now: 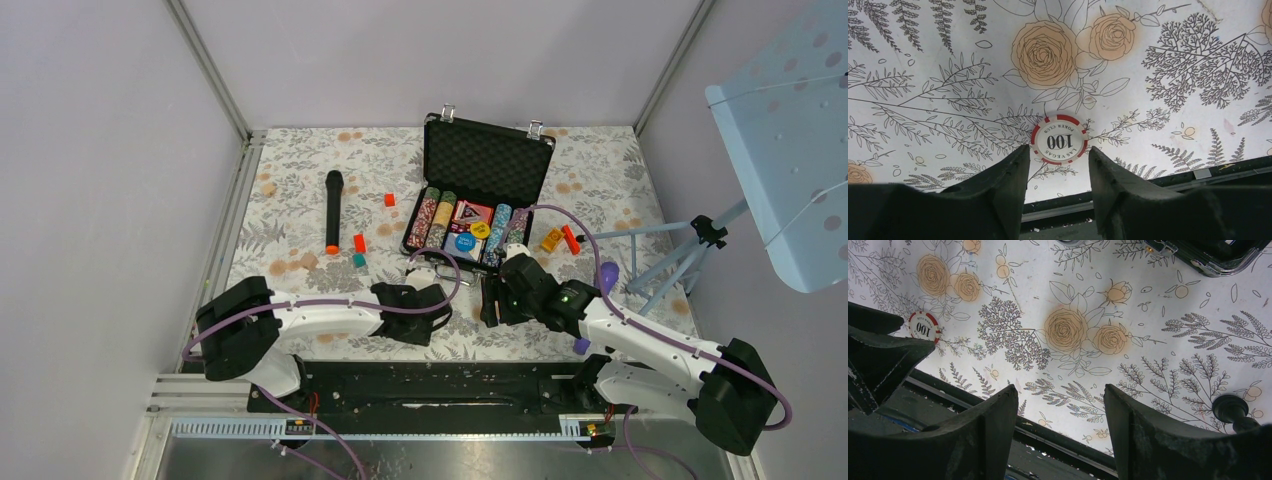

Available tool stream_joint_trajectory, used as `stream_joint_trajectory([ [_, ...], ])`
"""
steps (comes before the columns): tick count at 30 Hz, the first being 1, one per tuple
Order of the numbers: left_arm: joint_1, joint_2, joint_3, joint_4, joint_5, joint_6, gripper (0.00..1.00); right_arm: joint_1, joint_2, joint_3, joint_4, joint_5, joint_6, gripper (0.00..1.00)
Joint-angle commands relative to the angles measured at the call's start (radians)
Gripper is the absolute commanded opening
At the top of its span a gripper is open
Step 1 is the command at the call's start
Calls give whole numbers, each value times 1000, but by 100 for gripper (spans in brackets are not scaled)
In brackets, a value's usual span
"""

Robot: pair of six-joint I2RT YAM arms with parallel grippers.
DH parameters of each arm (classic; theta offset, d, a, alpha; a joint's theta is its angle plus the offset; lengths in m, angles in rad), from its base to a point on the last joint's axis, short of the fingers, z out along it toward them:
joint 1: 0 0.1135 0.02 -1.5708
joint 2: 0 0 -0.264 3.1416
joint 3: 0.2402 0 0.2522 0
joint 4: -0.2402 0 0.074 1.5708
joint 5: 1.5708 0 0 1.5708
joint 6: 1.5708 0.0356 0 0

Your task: Pack up texas hold em set

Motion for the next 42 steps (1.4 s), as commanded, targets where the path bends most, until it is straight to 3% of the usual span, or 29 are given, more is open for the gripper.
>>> stream_joint_trajectory([
  [1, -5, -7, 26, 0, -7, 2, 51, 6, 3, 32, 9, -8, 8, 70],
  [5, -2, -11, 11, 9, -9, -4, 60, 6, 2, 31, 8, -7, 7, 70],
  [11, -1, 10, 10, 30, 11, 4, 64, 7, 7, 33, 9, -11, 7, 70],
  [26, -1, 34, -53, 89, 44, -10, 43, 6, 18, 40, 8, -13, 2, 70],
  [42, 0, 4, 3, 53, 7, 13, 37, 6, 18, 38, 9, -11, 6, 70],
])
